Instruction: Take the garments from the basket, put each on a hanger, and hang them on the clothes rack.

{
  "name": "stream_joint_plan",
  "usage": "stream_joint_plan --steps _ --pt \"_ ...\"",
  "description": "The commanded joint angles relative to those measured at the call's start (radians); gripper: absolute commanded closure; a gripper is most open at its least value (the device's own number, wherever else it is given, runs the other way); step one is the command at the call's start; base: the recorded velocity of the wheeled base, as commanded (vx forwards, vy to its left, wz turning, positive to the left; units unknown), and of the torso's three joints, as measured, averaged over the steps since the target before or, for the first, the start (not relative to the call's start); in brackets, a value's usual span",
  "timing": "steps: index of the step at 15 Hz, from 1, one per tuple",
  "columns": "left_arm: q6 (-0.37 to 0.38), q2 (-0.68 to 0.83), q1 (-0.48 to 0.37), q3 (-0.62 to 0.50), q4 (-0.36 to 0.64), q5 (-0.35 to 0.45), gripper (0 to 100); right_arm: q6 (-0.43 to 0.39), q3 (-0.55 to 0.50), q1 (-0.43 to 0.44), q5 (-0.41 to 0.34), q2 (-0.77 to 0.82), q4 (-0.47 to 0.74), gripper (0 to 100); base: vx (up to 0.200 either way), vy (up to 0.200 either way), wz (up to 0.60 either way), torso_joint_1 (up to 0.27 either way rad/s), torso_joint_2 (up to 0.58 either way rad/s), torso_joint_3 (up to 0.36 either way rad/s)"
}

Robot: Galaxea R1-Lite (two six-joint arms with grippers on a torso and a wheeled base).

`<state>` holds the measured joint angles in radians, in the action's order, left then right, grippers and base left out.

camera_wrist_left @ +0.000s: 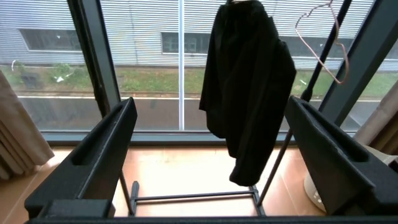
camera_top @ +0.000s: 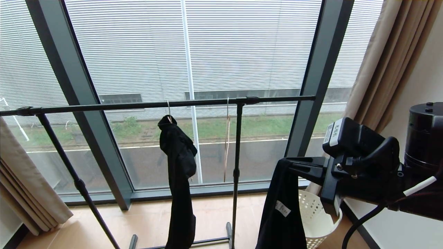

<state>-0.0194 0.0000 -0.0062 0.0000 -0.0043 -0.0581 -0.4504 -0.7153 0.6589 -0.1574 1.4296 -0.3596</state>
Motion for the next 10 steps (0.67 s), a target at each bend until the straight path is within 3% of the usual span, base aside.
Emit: stream_joint_plan --steps 1,3,9,10 --pt "-0.001 0.0 0.0 0.0 0.0 0.0 0 -0.001 0.002 0.001 -0.001 0.003 -0.001 100 -0.2 0.0 0.0 0.007 0.0 0.002" --pt "-0.001 0.0 0.0 0.0 0.0 0.0 0 0.001 0.002 0.001 -0.001 0.006 -0.001 100 -0.2 0.0 0.0 0.012 0.01 0.002" --pt "-0.001 0.0 0.0 0.0 0.0 0.0 0 -0.001 0.002 0.001 -0.001 0.005 -0.001 100 0.0 0.0 0.0 0.0 0.0 0.0" --pt "-0.001 0.0 0.0 0.0 0.0 0.0 0 -0.001 0.002 0.001 -0.001 0.005 -0.001 100 -0.2 0.0 0.0 0.022 0.01 -0.002"
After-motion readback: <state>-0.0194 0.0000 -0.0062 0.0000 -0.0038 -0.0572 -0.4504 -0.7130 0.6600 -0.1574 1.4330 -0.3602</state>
